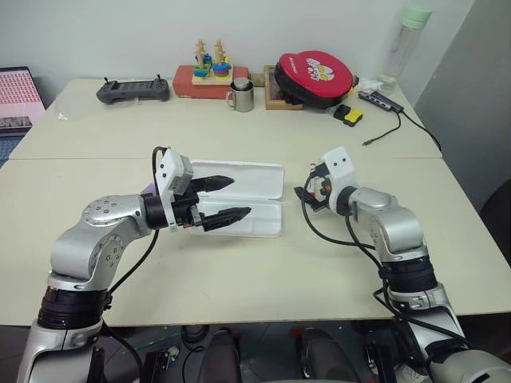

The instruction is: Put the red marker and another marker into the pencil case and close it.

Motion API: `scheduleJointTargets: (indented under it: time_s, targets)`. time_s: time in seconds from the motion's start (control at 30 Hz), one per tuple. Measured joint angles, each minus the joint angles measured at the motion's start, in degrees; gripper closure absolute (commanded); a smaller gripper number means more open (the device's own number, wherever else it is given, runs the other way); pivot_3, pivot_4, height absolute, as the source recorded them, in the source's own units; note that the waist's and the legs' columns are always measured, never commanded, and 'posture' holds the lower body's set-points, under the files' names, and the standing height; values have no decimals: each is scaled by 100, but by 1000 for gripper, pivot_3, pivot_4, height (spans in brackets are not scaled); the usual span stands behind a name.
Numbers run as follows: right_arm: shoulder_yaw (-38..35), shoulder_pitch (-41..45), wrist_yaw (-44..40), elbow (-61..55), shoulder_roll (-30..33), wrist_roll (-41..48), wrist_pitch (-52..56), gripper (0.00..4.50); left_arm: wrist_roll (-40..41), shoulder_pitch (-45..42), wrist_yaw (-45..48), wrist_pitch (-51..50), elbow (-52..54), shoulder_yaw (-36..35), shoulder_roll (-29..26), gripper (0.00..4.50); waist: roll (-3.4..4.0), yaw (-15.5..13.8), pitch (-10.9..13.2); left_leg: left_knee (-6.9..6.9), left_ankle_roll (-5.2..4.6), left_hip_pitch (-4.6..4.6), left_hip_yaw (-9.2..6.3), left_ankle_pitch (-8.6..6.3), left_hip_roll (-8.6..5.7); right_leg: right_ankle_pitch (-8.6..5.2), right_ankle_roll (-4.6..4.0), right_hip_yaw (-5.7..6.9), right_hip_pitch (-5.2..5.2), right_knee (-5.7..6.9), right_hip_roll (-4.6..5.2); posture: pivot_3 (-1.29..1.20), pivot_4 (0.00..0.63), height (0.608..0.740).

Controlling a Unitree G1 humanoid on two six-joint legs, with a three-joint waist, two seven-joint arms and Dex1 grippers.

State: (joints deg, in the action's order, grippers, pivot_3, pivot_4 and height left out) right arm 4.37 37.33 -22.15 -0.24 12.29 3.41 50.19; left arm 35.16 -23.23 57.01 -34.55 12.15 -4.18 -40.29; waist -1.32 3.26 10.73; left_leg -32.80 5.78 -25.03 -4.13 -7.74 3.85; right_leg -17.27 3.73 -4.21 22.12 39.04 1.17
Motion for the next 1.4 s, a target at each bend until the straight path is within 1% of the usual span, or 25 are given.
scheduleJointTargets:
  time_s: [0.17,0.37,0.43,0.47,0.6,0.63,0.73,0.8,0.83,1.03,1.13,1.3,1.37,1.4]
  targets:
    - [-27,208,232,296,-73,-4,-51,20,-1,-6,-17,-2,7,8,69,0,0,-1,0,1,0,1,-1,0,1,-2,-1,2,-1,0,0,0,150,740]
    - [-54,344,576,1184,-164,-39,-116,20,4,-99,-67,1,48,19,229,0,0,-1,0,-2,0,1,-1,0,0,0,1,1,-1,0,0,0,150,740]
    - [-69,364,605,1226,-169,-34,-134,372,2,-99,-71,5,49,28,250,0,0,1,0,0,-1,1,-1,0,1,0,-2,1,-1,0,-1,0,150,740]
    - [-90,397,649,1330,-180,-33,-191,431,1,-102,-77,21,48,28,281,0,0,0,0,0,0,1,-1,0,1,0,-2,1,-1,0,-1,0,150,740]
    - [-175,470,762,1530,-183,-18,-294,1514,-6,-110,-91,29,48,38,319,0,0,0,0,0,0,1,-1,0,0,0,-2,1,-2,0,-1,0,150,740]
    - [-209,480,767,1564,-183,-11,-323,1658,-9,-115,-91,37,48,41,342,0,0,-1,0,0,0,1,-1,0,0,-1,-1,1,-2,0,-1,0,150,740]
    - [-225,498,774,1630,-150,-14,-398,2531,-15,-127,-87,118,47,105,381,0,0,1,0,0,-1,2,-1,0,1,-1,0,1,-2,0,-1,0,150,740]
    - [-224,498,772,1630,-142,-14,-421,2879,-15,-127,-87,127,47,106,389,0,0,1,0,0,-1,2,-1,0,1,-1,0,1,-2,0,-1,0,150,740]
    - [-223,498,769,1630,-142,-14,-432,3193,-15,-127,-87,128,47,106,389,0,0,1,0,0,0,2,-1,0,1,-1,0,1,-3,0,-1,0,150,740]
    - [-177,560,718,1637,-145,-8,-478,4481,-16,-130,-62,138,47,108,389,0,0,2,0,0,0,2,-1,0,1,-2,0,1,-2,0,-1,0,150,740]
    - [-94,600,637,1660,-115,-5,-459,4481,-18,-147,-59,138,47,112,389,0,0,2,0,-1,0,3,-1,0,1,-10,16,1,-3,0,-1,0,150,740]
    - [34,655,619,1661,-12,-88,-434,4481,-20,-148,-58,138,47,112,389,0,0,-1,0,-2,0,2,-1,0,0,-11,16,1,-3,0,-1,0,150,740]
    - [65,710,623,1660,-11,-140,-435,4130,-28,-164,-58,138,45,115,390,0,0,1,0,0,0,2,-1,0,0,-10,15,1,-1,0,-1,0,150,740]
    - [73,738,632,1660,-20,-155,-435,4091,-31,-176,-59,139,42,116,391,0,0,1,0,1,-1,2,-1,0,0,-10,14,1,0,0,-1,0,150,740]
